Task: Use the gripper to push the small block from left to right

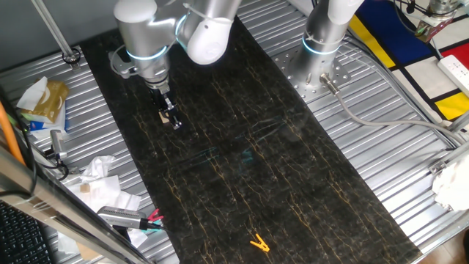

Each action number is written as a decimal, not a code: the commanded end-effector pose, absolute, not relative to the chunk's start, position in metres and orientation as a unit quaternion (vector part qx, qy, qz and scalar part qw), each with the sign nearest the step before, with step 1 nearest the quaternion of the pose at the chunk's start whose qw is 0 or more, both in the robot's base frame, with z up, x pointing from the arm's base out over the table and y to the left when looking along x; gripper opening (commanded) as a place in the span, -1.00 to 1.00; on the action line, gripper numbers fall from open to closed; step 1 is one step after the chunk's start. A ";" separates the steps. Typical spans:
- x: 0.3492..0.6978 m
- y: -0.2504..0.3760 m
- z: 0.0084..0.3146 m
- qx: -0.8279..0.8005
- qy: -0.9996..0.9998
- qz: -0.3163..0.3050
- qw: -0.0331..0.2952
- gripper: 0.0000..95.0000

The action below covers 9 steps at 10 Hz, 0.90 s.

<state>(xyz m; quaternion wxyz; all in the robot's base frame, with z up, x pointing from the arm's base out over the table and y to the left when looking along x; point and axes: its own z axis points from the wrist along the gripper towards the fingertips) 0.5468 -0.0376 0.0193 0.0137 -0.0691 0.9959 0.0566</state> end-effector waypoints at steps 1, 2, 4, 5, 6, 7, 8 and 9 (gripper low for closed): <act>0.547 -0.037 0.019 -0.062 0.996 0.063 0.012 1.00; 0.547 -0.037 0.019 -0.057 0.996 0.067 0.011 1.00; 0.547 -0.037 0.019 -0.048 0.996 0.075 0.010 1.00; 0.547 -0.037 0.019 -0.044 0.996 0.077 0.006 1.00; 0.548 -0.036 0.019 -0.042 0.996 0.078 0.005 1.00; 0.549 -0.035 0.020 -0.033 0.996 0.084 0.003 1.00; 0.549 -0.033 0.020 -0.031 0.996 0.085 0.002 1.00; 0.550 -0.031 0.021 -0.028 0.996 0.085 0.002 1.00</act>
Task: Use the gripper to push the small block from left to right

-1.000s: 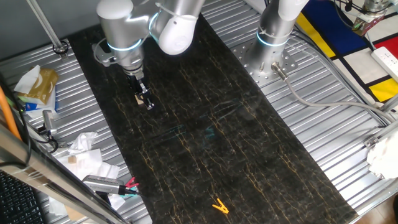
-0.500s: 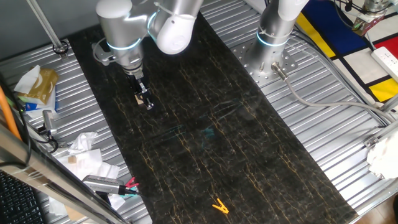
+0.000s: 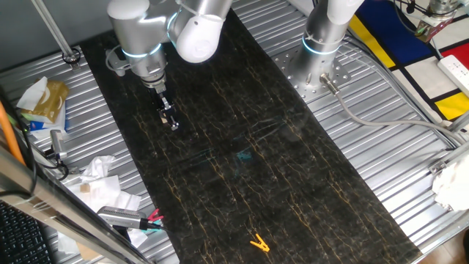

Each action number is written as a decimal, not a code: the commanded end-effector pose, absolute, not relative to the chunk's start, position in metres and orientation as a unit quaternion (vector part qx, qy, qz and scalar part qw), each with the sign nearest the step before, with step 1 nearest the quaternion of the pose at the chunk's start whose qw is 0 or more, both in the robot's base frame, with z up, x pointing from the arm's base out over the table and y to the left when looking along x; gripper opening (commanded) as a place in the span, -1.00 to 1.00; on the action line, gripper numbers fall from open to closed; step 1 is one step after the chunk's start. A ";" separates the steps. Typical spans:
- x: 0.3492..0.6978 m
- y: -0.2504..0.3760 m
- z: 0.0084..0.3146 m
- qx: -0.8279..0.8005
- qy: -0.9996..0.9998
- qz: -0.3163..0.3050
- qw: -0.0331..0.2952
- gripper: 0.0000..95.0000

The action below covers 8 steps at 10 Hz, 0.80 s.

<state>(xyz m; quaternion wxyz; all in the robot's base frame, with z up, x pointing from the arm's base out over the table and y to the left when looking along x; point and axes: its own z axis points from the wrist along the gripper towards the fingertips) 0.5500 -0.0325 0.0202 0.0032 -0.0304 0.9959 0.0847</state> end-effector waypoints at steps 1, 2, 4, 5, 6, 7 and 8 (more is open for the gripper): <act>0.550 -0.029 0.021 -0.026 0.996 0.085 0.002 1.00; 0.550 -0.028 0.021 -0.026 0.996 0.085 0.002 1.00; 0.551 -0.025 0.021 -0.024 0.996 0.085 0.002 1.00; 0.551 -0.025 0.021 -0.023 0.996 0.086 0.002 1.00; 0.551 -0.025 0.021 -0.023 0.996 0.087 0.003 1.00; 0.551 -0.024 0.020 -0.022 0.996 0.087 0.003 1.00; 0.551 -0.023 0.020 -0.020 0.996 0.087 0.003 1.00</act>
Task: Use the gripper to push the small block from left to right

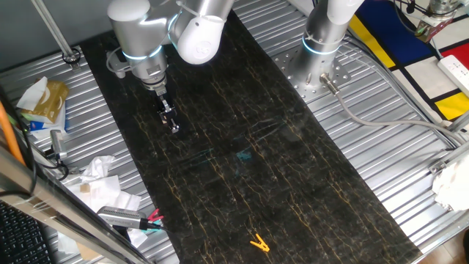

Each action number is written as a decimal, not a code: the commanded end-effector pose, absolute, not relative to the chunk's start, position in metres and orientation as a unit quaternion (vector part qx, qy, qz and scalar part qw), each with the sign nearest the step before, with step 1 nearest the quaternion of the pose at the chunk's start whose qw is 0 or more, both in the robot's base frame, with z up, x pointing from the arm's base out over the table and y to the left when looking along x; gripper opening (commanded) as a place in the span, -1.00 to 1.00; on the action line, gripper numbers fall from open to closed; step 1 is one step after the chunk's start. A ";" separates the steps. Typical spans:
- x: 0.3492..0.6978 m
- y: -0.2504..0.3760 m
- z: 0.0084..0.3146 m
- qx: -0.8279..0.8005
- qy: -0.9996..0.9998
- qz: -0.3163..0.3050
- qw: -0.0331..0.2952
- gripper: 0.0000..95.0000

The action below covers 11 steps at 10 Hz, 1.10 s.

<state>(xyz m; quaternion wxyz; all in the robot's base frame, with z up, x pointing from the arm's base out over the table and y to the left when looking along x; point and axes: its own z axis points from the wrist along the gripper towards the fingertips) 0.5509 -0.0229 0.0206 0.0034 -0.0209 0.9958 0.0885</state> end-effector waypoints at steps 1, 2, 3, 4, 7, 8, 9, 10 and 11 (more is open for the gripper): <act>0.552 -0.021 0.019 -0.018 0.996 0.087 0.003 1.00; 0.552 -0.019 0.018 -0.016 0.996 0.087 0.003 1.00; 0.552 -0.018 0.018 -0.015 0.996 0.087 0.003 1.00; 0.552 -0.016 0.017 -0.013 0.996 0.087 0.003 1.00; 0.553 -0.014 0.017 -0.011 0.996 0.088 0.002 1.00; 0.553 -0.014 0.017 -0.010 0.996 0.088 0.002 1.00; 0.553 -0.014 0.017 -0.009 0.996 0.088 0.002 1.00; 0.553 -0.013 0.017 -0.008 0.996 0.090 0.001 1.00; 0.553 -0.013 0.017 -0.007 0.996 0.090 0.001 1.00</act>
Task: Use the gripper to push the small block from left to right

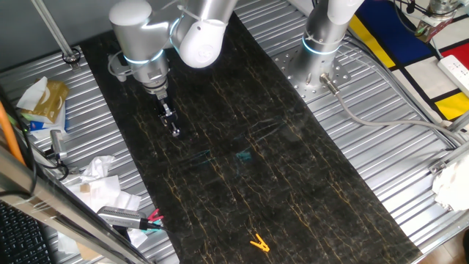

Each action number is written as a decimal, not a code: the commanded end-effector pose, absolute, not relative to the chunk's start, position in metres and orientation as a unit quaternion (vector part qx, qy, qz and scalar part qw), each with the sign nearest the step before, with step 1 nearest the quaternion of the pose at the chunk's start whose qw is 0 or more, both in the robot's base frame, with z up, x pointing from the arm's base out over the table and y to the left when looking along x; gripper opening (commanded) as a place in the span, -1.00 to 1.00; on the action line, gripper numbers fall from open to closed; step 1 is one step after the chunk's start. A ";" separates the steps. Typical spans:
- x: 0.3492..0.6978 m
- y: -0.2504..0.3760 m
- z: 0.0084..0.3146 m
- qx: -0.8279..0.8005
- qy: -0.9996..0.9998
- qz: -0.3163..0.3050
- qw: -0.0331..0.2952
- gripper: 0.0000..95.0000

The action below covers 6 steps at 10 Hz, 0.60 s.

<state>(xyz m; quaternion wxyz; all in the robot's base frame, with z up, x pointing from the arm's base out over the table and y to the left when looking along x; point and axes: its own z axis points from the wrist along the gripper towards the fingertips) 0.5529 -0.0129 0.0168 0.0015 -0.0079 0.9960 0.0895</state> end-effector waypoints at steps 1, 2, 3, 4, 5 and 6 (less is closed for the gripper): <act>0.553 -0.011 0.017 -0.005 0.996 0.090 0.001 1.00; 0.553 -0.010 0.017 -0.003 0.996 0.090 0.001 1.00; 0.553 -0.009 0.017 -0.001 0.996 0.090 0.001 1.00; 0.553 -0.008 0.017 0.000 0.996 0.091 0.001 1.00; 0.553 -0.006 0.017 0.002 0.996 0.091 0.001 1.00; 0.553 -0.005 0.017 0.003 0.996 0.091 0.001 1.00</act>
